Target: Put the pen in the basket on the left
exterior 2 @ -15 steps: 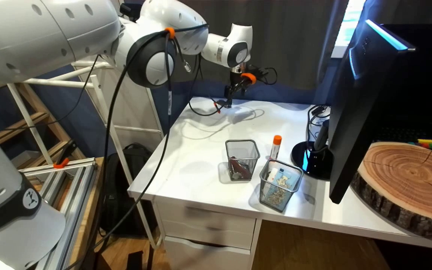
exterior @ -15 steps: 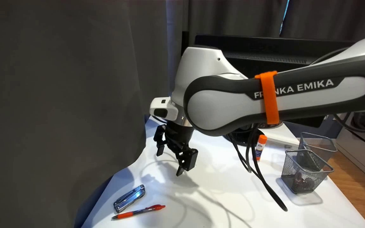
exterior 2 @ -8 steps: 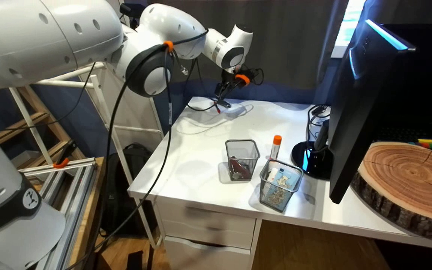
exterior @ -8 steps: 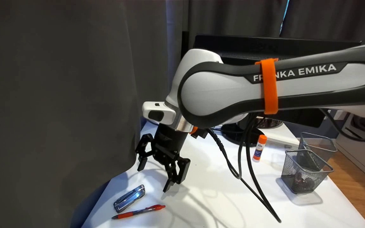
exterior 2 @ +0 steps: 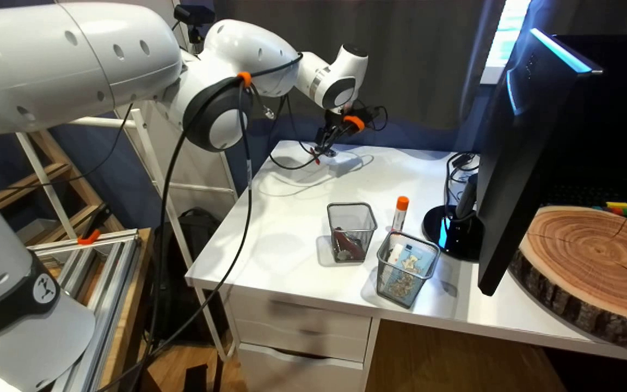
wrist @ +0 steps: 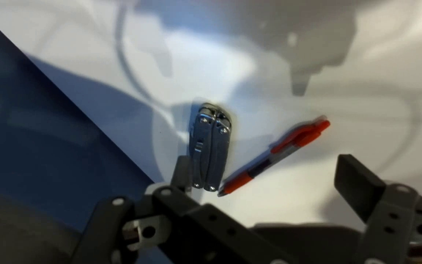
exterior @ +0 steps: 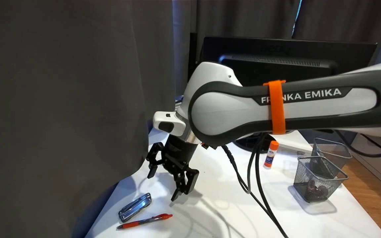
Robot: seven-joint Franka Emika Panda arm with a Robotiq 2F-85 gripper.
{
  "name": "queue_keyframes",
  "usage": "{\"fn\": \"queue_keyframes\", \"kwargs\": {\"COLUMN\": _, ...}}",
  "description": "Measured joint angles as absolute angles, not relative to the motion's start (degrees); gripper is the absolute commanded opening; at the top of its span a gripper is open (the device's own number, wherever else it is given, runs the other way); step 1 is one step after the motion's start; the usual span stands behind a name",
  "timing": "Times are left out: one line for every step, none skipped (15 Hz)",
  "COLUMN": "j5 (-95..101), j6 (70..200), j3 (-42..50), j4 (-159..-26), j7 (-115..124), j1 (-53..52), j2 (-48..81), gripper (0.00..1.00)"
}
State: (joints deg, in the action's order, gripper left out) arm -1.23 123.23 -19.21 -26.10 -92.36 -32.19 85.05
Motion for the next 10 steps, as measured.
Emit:
{"fn": "queue_keyframes", "kwargs": {"j5": -1.31, "j6": 125.82, "j3": -19.0, "j4": -26.59, "j7": -92.27, "j1": -32.22, "j2": 85.42, "gripper": 1.0}}
{"fn": "queue_keyframes", "kwargs": {"j5": -1.33, "j6": 128.5, "j3": -18.99, "j4": -27.42, "j7": -92.26, "j1": -32.23, "j2": 85.56, "gripper": 1.0}}
{"fn": "queue_keyframes", "kwargs": {"j5": -1.33, "j6": 130.67, "j3": -19.09, "j4": -28.26, "j7": -92.27, "j1": -32.25, "j2": 85.57, "gripper": 1.0}}
{"fn": "queue_keyframes", "kwargs": {"j5": -1.45, "j6": 132.01, "j3": -19.49, "j4": -28.84, "j7": -92.45, "j1": -32.26, "j2": 85.63, "gripper": 1.0}}
{"fn": "queue_keyframes", "kwargs": {"j5": -1.63, "j6": 132.73, "j3": -20.07, "j4": -29.27, "j7": -92.7, "j1": -32.27, "j2": 85.62, "gripper": 1.0}}
{"fn": "queue_keyframes", "kwargs": {"j5": -1.76, "j6": 133.15, "j3": -20.62, "j4": -29.59, "j7": -92.79, "j1": -32.28, "j2": 85.62, "gripper": 1.0}}
{"fn": "queue_keyframes", "kwargs": {"j5": -2.01, "j6": 133.44, "j3": -21.12, "j4": -29.85, "j7": -92.8, "j1": -32.28, "j2": 85.62, "gripper": 1.0}}
{"fn": "queue_keyframes", "kwargs": {"j5": -2.45, "j6": 133.55, "j3": -21.51, "j4": -30.03, "j7": -92.76, "j1": -32.27, "j2": 85.63, "gripper": 1.0}}
{"fn": "queue_keyframes", "kwargs": {"j5": -3.01, "j6": 133.75, "j3": -21.73, "j4": -30.2, "j7": -92.56, "j1": -32.25, "j2": 85.63, "gripper": 1.0}}
{"fn": "queue_keyframes", "kwargs": {"j5": -3.49, "j6": 134.16, "j3": -21.75, "j4": -30.49, "j7": -92.08, "j1": -32.18, "j2": 85.63, "gripper": 1.0}}
